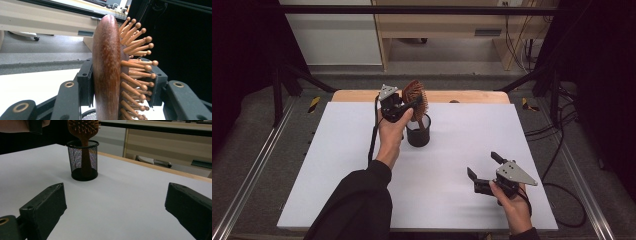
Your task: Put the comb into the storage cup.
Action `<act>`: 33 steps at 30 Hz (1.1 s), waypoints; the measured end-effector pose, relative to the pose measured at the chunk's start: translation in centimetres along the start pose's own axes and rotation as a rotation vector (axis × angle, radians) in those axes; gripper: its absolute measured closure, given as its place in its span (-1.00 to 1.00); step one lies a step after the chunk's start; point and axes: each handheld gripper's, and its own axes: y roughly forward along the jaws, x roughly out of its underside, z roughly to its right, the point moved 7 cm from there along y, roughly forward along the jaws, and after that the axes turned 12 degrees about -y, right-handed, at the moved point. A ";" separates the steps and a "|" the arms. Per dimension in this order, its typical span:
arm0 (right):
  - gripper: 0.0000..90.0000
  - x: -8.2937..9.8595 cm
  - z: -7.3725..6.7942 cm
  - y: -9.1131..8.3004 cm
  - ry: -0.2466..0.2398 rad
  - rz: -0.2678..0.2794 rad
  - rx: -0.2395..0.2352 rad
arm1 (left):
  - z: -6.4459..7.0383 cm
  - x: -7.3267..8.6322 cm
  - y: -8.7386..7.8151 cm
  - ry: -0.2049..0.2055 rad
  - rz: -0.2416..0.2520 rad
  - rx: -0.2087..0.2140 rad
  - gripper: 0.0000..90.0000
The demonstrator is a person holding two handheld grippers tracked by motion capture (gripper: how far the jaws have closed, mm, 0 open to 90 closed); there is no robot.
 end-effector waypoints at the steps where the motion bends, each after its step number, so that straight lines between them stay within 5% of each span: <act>1: -0.91 0.0 0.0 0.0 0.000 0.000 0.000 | 0.0 0.0 0.0 0.001 0.000 0.001 0.12; 31: -0.93 0.3 0.0 0.2 0.008 -0.013 0.000 | -3.0 -0.4 -0.1 0.042 -0.037 -0.008 -0.09; 33: -0.93 0.4 0.0 0.3 0.009 -0.017 0.001 | -3.3 -0.5 -0.1 0.014 -0.037 -0.001 -0.09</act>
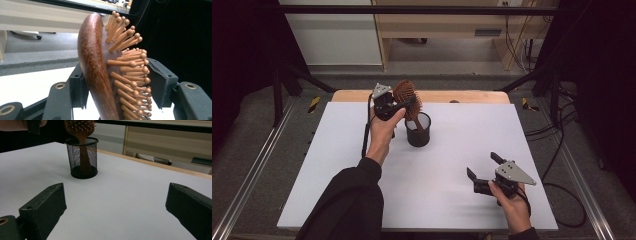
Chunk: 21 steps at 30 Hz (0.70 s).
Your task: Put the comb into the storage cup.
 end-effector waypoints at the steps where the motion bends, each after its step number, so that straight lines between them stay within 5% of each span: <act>1: -0.93 0.0 0.0 0.0 0.000 -0.001 0.000 | -0.2 0.0 0.0 -0.009 -0.002 0.004 -0.09; 21: -0.93 0.2 0.0 0.1 0.003 -0.009 0.001 | -1.9 0.1 -0.3 -0.057 -0.009 -0.004 -0.12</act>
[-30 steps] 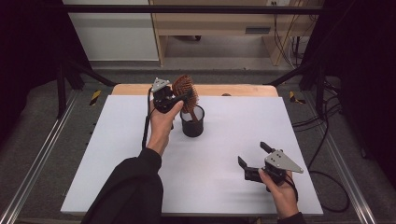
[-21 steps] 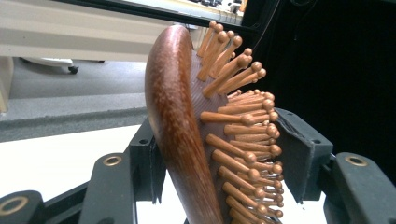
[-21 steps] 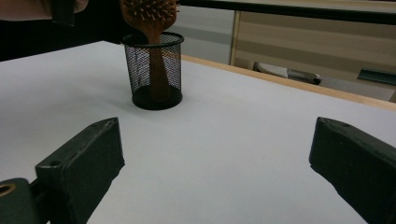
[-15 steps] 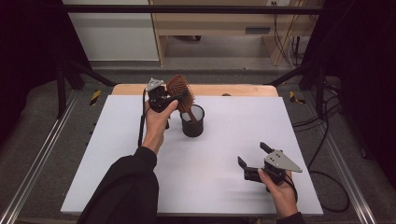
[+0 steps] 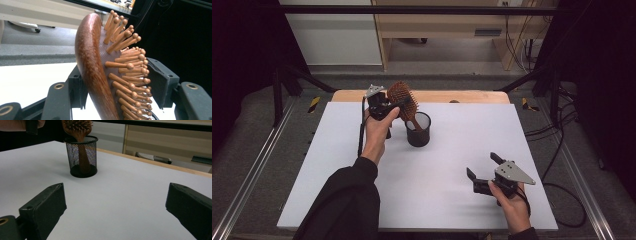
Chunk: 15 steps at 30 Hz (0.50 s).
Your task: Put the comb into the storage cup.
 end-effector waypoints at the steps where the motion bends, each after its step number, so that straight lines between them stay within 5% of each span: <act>1: -0.93 0.0 0.0 0.0 0.000 0.000 0.000 | -0.1 0.0 0.0 -0.006 -0.001 0.000 -0.13; 15: -0.93 0.0 0.0 0.0 -0.002 -0.002 0.000 | -0.5 0.1 -0.1 -0.005 0.002 0.001 -0.21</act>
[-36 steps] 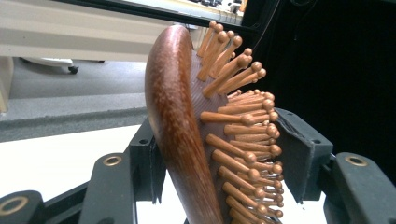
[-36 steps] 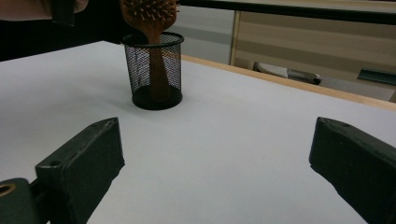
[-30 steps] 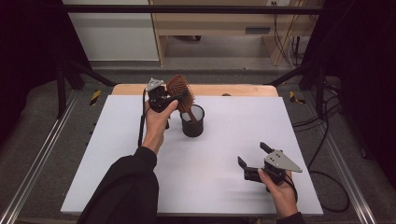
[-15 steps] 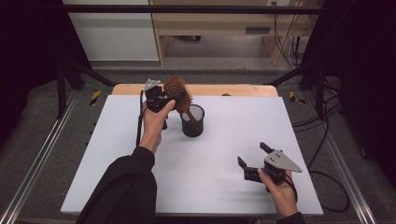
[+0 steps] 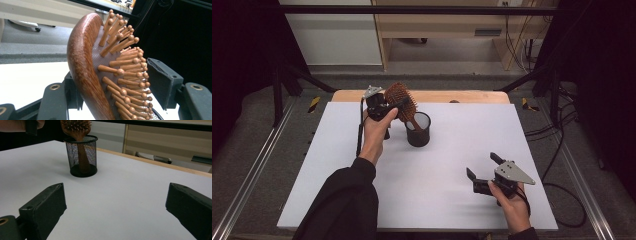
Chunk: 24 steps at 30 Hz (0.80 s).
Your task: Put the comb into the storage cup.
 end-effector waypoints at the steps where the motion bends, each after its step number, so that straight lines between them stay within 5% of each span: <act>1: -0.93 0.0 0.0 0.0 0.000 0.000 0.000 | 0.0 0.0 0.0 0.000 0.001 0.001 -0.22; 24: -0.93 0.0 -0.2 0.0 -0.008 0.001 -0.009 | -0.3 -0.4 -0.2 0.000 0.033 -0.021 -0.52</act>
